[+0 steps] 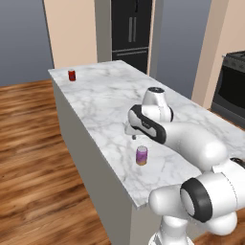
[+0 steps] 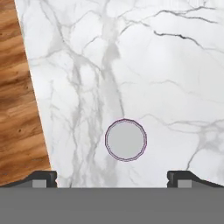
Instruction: Four empty soda cans are scattered around the kitchen. Gather all the cans and cluster them next to the stove for recycling.
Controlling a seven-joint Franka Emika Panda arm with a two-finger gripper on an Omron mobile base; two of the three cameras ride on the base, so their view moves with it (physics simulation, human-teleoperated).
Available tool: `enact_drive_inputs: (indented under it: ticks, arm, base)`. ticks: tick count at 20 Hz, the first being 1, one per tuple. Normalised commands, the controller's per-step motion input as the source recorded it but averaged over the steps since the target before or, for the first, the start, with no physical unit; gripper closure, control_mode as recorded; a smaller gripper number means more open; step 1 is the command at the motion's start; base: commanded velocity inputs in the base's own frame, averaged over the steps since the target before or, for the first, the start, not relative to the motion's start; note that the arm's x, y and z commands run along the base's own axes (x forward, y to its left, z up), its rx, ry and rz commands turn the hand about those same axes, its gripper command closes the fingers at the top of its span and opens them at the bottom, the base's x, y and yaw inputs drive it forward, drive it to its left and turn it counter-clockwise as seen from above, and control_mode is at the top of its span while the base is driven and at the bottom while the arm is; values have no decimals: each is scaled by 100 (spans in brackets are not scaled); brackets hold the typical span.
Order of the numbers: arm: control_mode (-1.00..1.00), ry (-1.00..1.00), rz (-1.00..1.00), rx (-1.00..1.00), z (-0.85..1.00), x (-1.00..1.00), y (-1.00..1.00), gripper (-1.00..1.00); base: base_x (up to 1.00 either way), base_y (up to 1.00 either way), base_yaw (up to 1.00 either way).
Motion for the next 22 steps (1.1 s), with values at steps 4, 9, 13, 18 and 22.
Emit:
enact_drive_inputs:
  ticks: [4,9,13,18,22]
  arm:
    - [-100,0,30,0,0,5,-4,-100]
    - [-100,4,2,-1,-12,0,3,-100]
    - [-100,4,-1,-14,-35,0,0,-100]
    - [-100,6,-1,-16,-33,0,0,-100]
    - [-100,0,0,0,0,0,0,-100]
  base:
    - [0,0,0]
    - [0,0,0]
    - [0,0,0]
    - [0,0,0]
    - [0,0,0]
